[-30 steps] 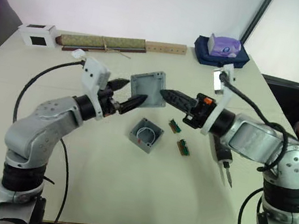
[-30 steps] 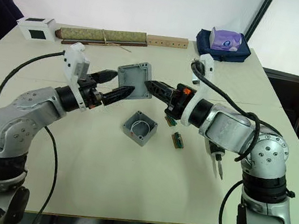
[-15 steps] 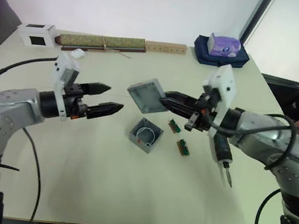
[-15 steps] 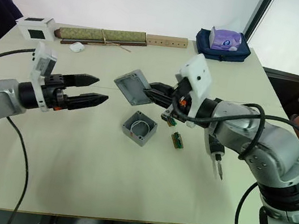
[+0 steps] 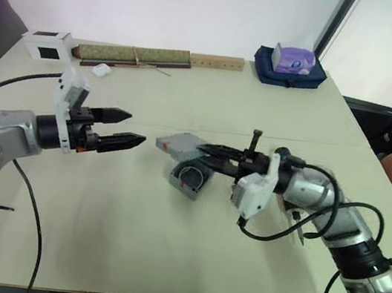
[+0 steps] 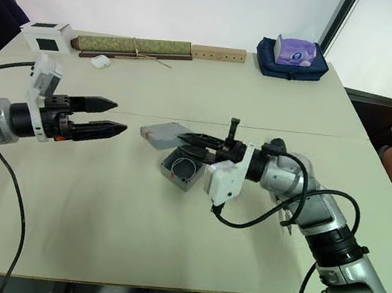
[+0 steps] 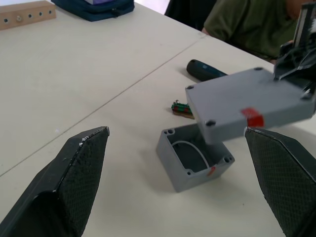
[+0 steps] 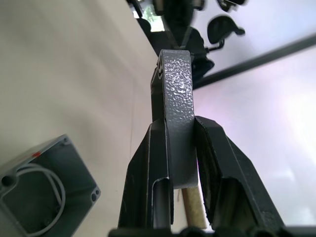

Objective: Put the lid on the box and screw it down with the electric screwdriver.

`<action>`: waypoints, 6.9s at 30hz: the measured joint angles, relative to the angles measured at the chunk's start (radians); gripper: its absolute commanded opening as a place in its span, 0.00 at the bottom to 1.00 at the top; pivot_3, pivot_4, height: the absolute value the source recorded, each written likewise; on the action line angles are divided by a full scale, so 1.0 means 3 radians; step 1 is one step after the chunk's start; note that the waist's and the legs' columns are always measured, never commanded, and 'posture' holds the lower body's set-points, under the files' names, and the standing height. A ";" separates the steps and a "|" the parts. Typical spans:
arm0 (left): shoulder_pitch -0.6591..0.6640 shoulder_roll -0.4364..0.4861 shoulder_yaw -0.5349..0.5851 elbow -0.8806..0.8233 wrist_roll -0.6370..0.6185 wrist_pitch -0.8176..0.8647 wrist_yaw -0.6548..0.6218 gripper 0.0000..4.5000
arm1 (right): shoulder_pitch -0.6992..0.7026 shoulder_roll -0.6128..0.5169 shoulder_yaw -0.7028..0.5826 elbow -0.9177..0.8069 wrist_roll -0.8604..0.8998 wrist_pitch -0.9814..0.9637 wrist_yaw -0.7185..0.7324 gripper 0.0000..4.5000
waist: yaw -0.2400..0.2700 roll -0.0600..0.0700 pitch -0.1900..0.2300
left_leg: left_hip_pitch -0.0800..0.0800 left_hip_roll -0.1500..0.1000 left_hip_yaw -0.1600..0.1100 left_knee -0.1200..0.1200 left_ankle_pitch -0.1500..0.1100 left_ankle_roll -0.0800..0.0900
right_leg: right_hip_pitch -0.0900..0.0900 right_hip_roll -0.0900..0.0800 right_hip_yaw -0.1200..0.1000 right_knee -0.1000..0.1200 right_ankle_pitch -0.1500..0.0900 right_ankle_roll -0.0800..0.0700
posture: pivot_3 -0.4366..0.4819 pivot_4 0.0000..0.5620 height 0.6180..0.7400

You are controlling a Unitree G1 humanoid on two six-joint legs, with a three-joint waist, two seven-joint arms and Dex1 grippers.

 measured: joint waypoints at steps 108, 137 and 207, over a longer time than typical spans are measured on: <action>0.0816 0.0211 0.0376 -0.0704 -0.0174 -0.0085 0.0166 1.00 | -0.2487 0.0664 0.3161 0.3905 -0.4365 -0.1634 -0.6439 0.04 | -0.0162 0.0001 0.0000 | 0.0007 -0.0007 -0.0013 -0.0009 0.0024 -0.0042 | -0.0002 -0.0004 0.0002 0.0020 0.0001 -0.0002 | 0.48 0.27 1.00; 0.0445 0.0198 -0.0005 -0.0476 -0.0026 -0.0227 0.0016 1.00 | -0.2372 0.0534 0.2975 0.3849 -0.3994 -0.1886 -0.6045 0.04 | -0.0166 0.0002 0.0000 | 0.0007 -0.0007 -0.0013 -0.0010 0.0024 -0.0042 | -0.0003 -0.0002 0.0002 0.0021 0.0001 -0.0002 | 0.48 0.27 1.00; -0.0584 -0.0203 0.0013 0.0193 -0.0856 -0.0041 -0.0129 0.07 | -0.0622 0.0400 -0.0954 -0.0983 0.5140 0.5344 -0.0479 0.04 | 0.0010 0.0006 0.0004 | 0.0000 0.0019 -0.0012 -0.0001 0.0019 -0.0033 | -0.0002 0.0015 -0.0011 0.0016 0.0004 -0.0011 | 0.48 0.27 1.00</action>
